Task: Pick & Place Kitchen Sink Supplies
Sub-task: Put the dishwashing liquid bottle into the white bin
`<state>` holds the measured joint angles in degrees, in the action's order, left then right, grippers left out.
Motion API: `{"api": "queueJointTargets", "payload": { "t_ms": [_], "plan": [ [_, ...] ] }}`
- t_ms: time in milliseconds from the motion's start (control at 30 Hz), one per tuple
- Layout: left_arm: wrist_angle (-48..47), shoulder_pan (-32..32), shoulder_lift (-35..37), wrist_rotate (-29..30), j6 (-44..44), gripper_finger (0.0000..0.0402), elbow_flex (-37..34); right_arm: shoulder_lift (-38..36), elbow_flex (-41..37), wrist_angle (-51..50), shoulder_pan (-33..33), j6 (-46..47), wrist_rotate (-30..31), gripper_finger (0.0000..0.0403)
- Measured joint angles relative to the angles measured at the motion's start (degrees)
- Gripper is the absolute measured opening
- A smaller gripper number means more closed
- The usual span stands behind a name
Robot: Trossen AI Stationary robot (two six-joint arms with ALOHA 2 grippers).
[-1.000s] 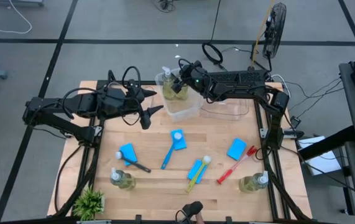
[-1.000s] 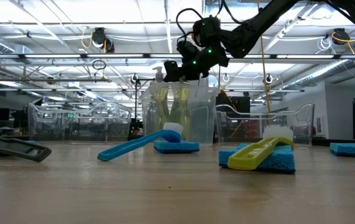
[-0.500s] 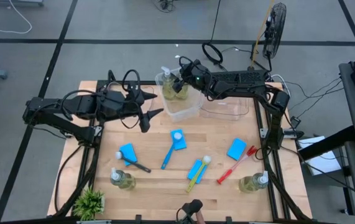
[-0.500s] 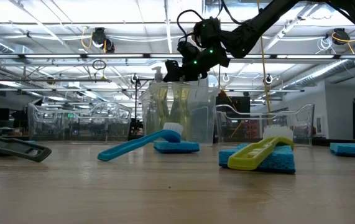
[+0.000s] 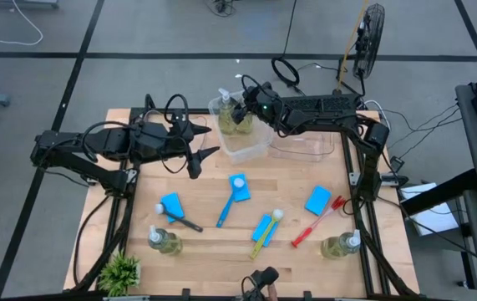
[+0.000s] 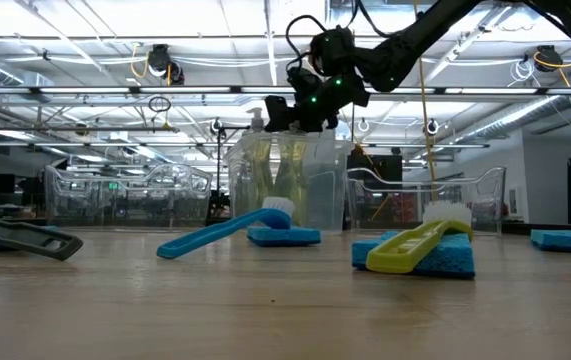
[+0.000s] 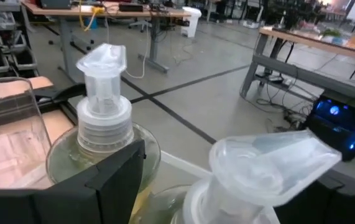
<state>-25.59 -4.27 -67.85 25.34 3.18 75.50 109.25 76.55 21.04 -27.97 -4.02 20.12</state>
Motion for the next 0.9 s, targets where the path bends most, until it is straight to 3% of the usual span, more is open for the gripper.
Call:
{"api": "queueJointTargets", "payload": {
  "t_ms": [467,900],
  "plan": [
    [-0.41,0.00,-0.02,0.11,0.00,0.0274,0.00,-3.41,-0.17,-4.64,-0.45,1.80,0.44,0.0293],
    [-0.41,0.00,-0.02,0.11,0.02,0.0273,0.00,-3.45,-0.11,-5.30,-1.07,3.31,-5.77,0.0302]
  ]
}}
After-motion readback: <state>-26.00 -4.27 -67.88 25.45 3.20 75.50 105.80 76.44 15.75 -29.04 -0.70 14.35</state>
